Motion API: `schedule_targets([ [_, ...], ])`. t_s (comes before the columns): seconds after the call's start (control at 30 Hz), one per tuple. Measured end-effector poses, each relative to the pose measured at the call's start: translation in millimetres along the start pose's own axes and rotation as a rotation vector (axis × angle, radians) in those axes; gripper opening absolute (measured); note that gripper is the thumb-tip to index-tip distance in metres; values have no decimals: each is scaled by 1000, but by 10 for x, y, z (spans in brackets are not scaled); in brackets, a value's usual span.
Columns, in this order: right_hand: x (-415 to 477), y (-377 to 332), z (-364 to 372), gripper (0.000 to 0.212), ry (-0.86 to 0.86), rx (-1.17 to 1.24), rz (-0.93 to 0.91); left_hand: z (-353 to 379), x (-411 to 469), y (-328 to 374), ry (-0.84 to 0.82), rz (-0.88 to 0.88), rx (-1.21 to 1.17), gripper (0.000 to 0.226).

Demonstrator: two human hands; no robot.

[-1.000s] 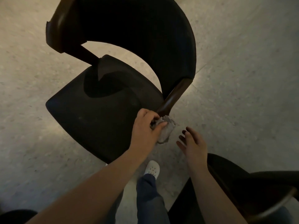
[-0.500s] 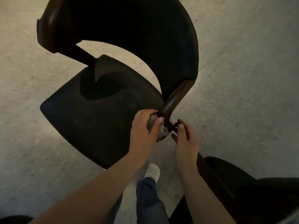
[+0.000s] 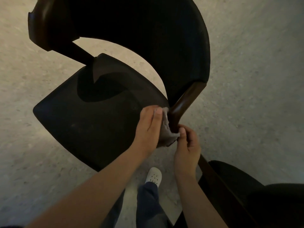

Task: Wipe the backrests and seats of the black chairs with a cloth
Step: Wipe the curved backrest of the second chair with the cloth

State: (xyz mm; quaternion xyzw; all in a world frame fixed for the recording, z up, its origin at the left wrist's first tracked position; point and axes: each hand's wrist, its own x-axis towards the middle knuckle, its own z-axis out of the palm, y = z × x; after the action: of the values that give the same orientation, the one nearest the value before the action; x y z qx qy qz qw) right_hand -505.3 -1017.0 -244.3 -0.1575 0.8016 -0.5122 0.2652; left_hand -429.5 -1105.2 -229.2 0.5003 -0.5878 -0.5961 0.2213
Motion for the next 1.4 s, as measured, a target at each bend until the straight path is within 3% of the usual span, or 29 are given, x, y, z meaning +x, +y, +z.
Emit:
schedule_targets([
  [0.07, -8, 13, 17, 19, 17, 12, 11, 9, -97, -36, -49, -8, -70, 36],
  [0.17, -16, 11, 25, 20, 24, 14, 5, -10, -29, 34, -112, -200, -134, 16],
  [0.3, -16, 7, 14, 22, 13, 2, -16, -148, -44, 23, -206, -63, -32, 19],
  [0.53, -19, 15, 12, 23, 17, 13, -2, -200, 94, -15, 44, 13, 27, 26],
  [0.67, -25, -6, 19, 22, 14, 21, -12, -132, 90, -22, 60, 70, 105, 15],
  [0.83, -20, 3, 23, 19, 25, 18, -8, -24, -57, -72, 60, -97, -35, 29],
  [0.93, -13, 19, 22, 21, 22, 19, -3, -61, -58, -126, 101, -46, -37, 36],
  [1.13, -14, 10, 0, 22, 7, 33, -13, -6, 151, -63, 89, 135, 18, 10],
  [1.3, -19, 15, 16, 28, 10, 16, -7, -127, 261, -336, -44, -102, 101, 15],
  [1.4, -18, 16, 18, 30, 7, 24, 3, -156, 230, -433, -45, -145, 126, 12],
])
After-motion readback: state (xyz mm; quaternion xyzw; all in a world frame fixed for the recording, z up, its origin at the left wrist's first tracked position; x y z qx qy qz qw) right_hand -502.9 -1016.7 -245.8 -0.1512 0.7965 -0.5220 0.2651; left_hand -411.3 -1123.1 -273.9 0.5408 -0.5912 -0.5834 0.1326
